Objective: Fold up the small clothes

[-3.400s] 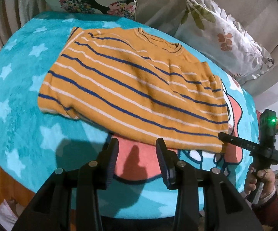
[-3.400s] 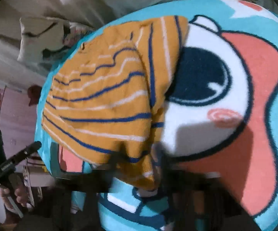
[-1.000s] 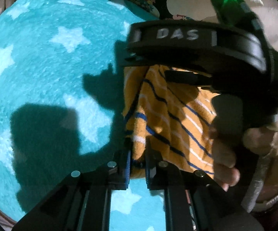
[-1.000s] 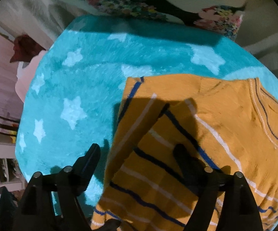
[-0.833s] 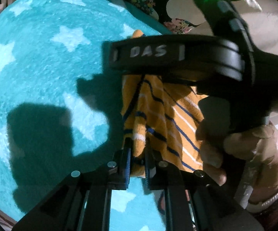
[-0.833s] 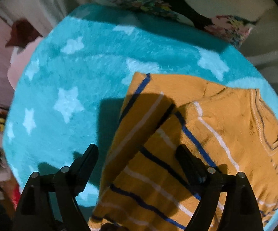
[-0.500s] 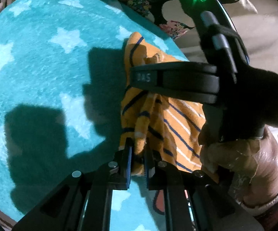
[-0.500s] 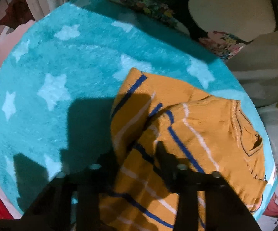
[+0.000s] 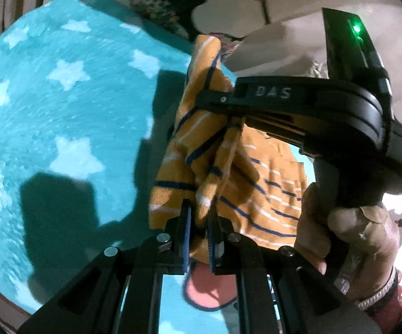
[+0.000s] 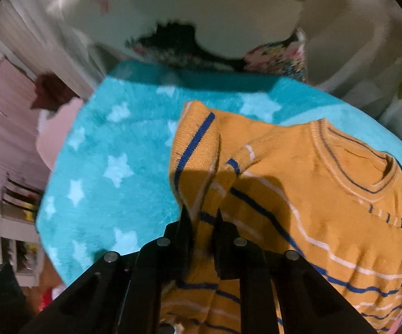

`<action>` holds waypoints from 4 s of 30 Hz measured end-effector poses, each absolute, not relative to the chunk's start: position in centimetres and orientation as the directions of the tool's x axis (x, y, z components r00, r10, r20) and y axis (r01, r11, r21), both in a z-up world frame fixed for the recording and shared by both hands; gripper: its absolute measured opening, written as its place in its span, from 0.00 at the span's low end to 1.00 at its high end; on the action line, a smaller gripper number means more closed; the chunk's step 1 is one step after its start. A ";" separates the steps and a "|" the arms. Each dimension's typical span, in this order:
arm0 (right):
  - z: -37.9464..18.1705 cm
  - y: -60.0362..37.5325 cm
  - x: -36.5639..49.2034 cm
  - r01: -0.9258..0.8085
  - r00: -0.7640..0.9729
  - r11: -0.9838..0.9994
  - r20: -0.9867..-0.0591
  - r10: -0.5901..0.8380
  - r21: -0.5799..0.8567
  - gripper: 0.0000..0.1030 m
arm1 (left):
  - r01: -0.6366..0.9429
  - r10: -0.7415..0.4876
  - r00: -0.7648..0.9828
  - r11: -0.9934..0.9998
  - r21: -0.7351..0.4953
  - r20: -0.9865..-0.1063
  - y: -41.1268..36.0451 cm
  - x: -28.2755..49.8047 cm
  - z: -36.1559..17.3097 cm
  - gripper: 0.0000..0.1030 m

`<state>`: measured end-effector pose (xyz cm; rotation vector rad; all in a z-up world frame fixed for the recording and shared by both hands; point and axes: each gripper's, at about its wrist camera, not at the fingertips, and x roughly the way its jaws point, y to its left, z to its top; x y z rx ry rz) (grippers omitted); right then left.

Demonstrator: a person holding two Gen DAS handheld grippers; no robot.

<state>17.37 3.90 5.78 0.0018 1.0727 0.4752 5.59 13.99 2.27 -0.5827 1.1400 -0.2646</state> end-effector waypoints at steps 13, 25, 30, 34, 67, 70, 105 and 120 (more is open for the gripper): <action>8.5 -13.3 14.5 -0.298 0.449 0.844 -0.715 0.536 0.446 0.11 | 0.059 -0.467 0.394 0.872 -0.485 -0.792 -1.1 3.8 5.9 0.09; 4.3 -29.7 11.9 -0.109 0.516 0.826 -0.678 0.523 0.554 0.10 | 0.083 -0.496 0.334 0.863 -0.499 -0.802 -7.0 2.8 5.5 0.09; 2.8 -33.6 12.4 -0.046 0.538 0.845 -0.700 0.470 0.532 0.10 | 0.024 -0.443 0.316 0.888 -0.460 -0.839 -6.9 2.6 3.9 0.09; 1.8 -34.3 13.1 -0.036 0.525 0.848 -0.712 0.467 0.529 0.10 | 0.017 -0.412 0.299 0.904 -0.427 -0.861 -7.2 1.5 3.1 0.09; -4.7 -34.9 1.0 -0.090 0.313 0.767 -0.713 0.628 0.636 0.05 | 0.007 -0.214 0.225 0.976 -0.218 -0.951 -7.0 4.5 -2.4 0.38; -5.1 -35.3 1.0 -0.072 0.319 0.739 -0.686 0.654 0.670 0.06 | -0.015 -0.251 0.232 0.965 -0.261 -0.940 -6.1 4.4 -2.3 0.38; 4.2 -20.9 11.8 -0.394 0.384 0.797 -0.706 0.595 0.458 0.19 | -0.224 -0.147 0.363 0.945 -0.240 -0.920 0.9 -2.9 1.3 0.47; 0.8 -30.6 8.5 -0.143 0.437 0.778 -0.667 0.604 0.611 0.24 | -0.060 -0.174 0.421 0.974 -0.218 -0.890 -3.2 -0.5 3.2 0.51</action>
